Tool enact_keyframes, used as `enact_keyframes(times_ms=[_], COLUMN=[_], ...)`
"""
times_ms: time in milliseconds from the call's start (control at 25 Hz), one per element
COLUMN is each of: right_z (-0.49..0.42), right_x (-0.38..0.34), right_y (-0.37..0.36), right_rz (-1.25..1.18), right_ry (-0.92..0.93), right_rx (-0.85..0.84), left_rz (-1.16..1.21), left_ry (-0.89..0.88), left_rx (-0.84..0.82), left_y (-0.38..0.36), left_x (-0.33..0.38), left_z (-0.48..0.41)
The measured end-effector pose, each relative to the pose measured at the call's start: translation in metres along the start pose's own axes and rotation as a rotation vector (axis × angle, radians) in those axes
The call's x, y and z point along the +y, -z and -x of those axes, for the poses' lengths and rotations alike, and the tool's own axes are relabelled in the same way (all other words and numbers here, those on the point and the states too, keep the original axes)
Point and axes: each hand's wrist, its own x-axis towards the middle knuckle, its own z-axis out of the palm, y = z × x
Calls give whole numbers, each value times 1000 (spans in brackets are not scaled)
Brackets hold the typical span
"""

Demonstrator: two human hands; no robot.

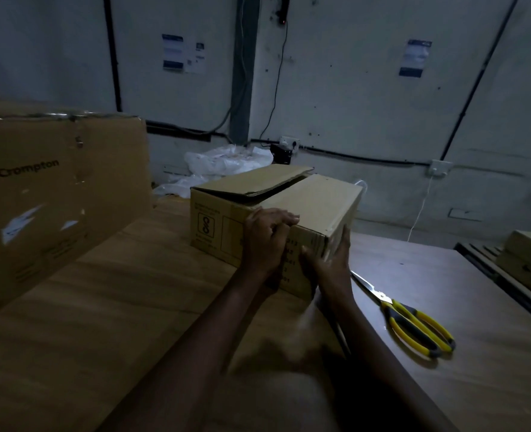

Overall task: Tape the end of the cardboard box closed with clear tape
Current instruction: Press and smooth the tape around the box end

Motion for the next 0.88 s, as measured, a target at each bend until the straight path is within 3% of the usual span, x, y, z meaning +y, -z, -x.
enact_keyframes(times_ms=[200,360,560,760,880], right_z=[-22,-34,-26,-7,-13], right_x=[-45,-40,-23,18,24], right_y=[-7,-13,-7,3,12], right_rz=[112,216,134,1,-128], right_ry=[208,206,110,-76,-163], right_rx=[133,123,117,-96,-179], left_rz=[-25,-59,-24,-16,-75], left_ry=[10,22,14,-6,-100], left_rx=[0,-35,-30,-22,91], left_y=[2,4,3,2,4], left_x=[4,3,6,5,10], left_z=[1,0,-1,0,4])
